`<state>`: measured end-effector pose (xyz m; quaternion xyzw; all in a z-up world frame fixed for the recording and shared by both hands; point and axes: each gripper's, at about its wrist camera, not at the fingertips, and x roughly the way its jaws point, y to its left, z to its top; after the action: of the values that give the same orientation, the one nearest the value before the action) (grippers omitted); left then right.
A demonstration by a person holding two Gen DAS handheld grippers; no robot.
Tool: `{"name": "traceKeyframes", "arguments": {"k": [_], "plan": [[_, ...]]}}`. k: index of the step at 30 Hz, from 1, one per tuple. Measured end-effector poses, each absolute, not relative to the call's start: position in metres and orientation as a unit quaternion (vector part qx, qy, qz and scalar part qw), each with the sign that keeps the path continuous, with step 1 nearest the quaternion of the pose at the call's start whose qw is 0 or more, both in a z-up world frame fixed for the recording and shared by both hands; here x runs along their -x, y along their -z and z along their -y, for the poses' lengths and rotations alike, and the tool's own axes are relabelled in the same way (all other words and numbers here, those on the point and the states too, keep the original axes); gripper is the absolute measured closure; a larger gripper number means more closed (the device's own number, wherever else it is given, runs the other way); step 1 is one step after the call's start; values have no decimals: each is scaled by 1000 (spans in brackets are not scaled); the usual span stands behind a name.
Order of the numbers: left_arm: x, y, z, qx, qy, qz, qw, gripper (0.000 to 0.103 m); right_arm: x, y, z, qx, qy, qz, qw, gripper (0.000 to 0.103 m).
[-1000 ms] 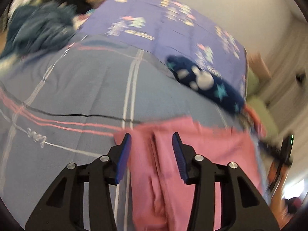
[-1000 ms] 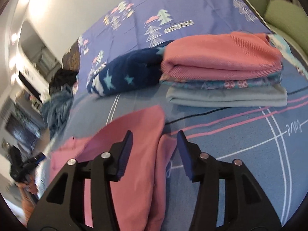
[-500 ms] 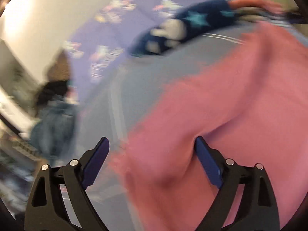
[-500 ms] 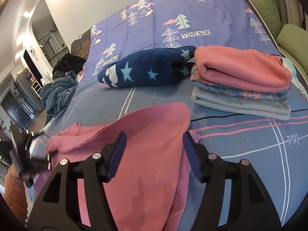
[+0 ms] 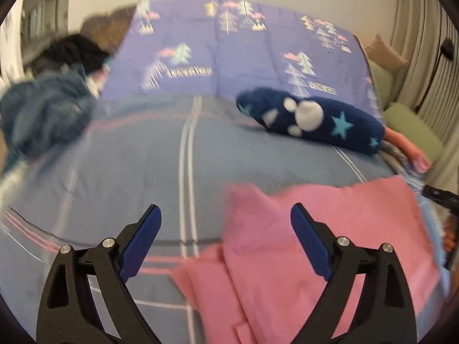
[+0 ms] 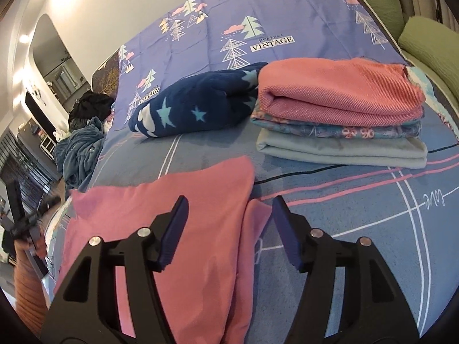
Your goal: Fold small clothes
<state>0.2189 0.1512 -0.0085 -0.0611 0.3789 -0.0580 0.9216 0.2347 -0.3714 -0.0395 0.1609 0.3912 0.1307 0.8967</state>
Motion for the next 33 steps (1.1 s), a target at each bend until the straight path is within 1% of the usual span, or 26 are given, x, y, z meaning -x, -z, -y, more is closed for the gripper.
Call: {"name": "traceKeyframes", "arguments": {"k": [3, 4, 5, 6, 7, 8, 9, 10, 12, 13, 14, 15, 16, 17, 20, 22, 24, 26, 27, 28, 29, 31, 33], "plan": [[-224, 30, -151, 89, 75, -409, 905, 12, -243, 42, 374, -176, -134, -398, 890, 41], [-228, 36, -150, 94, 75, -417, 901, 14, -246, 43, 375, -179, -135, -401, 888, 40], [-235, 42, -149, 100, 71, -428, 895, 18, -251, 45, 375, -182, -138, -406, 885, 40], [-242, 46, -149, 106, 66, -435, 892, 32, -255, 46, 375, -184, -140, -410, 882, 40], [-248, 51, -151, 124, 66, -442, 886, 41, -259, 48, 375, -188, -142, -415, 879, 39], [-250, 53, -153, 138, 68, -443, 883, 46, -265, 51, 376, -193, -147, -422, 874, 38], [-256, 57, -156, 167, 76, -444, 877, 54, -269, 52, 376, -197, -148, -424, 871, 38], [-257, 59, -157, 180, 82, -445, 873, 58, -273, 54, 376, -200, -149, -427, 869, 37], [-263, 61, -155, 190, 91, -446, 870, 59, -281, 56, 374, -201, -158, -429, 866, 36], [-265, 62, -151, 185, 93, -446, 870, 61, -285, 56, 372, -200, -165, -431, 864, 36], [-266, 62, -147, 176, 96, -448, 871, 76, -287, 57, 370, -199, -168, -432, 863, 43], [-267, 61, -144, 171, 99, -450, 871, 98, -290, 57, 367, -193, -172, -432, 864, 59], [-266, 59, -141, 165, 101, -451, 871, 98, -292, 56, 364, -186, -176, -434, 864, 100], [-263, 52, -138, 157, 96, -439, 880, 99, -291, 52, 363, -181, -167, -427, 870, 101], [-251, 29, -135, 133, 93, -398, 903, 99, -276, 26, 367, -187, -172, -368, 894, 101], [-251, 22, -135, 120, 90, -390, 909, 98, -274, 15, 371, -187, -169, -349, 902, 101], [-260, 26, -135, 110, 77, -392, 910, 97, -284, 20, 368, -164, -147, -365, 905, 100], [-268, 35, -136, 100, 55, -402, 908, 90, -293, 36, 369, -153, -114, -396, 898, 90], [-270, 41, -139, 98, 37, -408, 907, 78, -292, 47, 373, -159, -93, -414, 891, 81], [-268, 43, -143, 105, 29, -411, 905, 69, -287, 51, 376, -168, -90, -416, 889, 64], [-262, 44, -148, 124, 31, -411, 903, 63, -279, 54, 380, -179, -91, -412, 889, 56], [-243, 40, -157, 138, 36, -402, 904, 52, -252, 54, 389, -185, -96, -400, 893, 55], [-215, 32, -164, 138, 41, -389, 910, 50, -222, 52, 398, -179, -95, -394, 897, 55]]}}
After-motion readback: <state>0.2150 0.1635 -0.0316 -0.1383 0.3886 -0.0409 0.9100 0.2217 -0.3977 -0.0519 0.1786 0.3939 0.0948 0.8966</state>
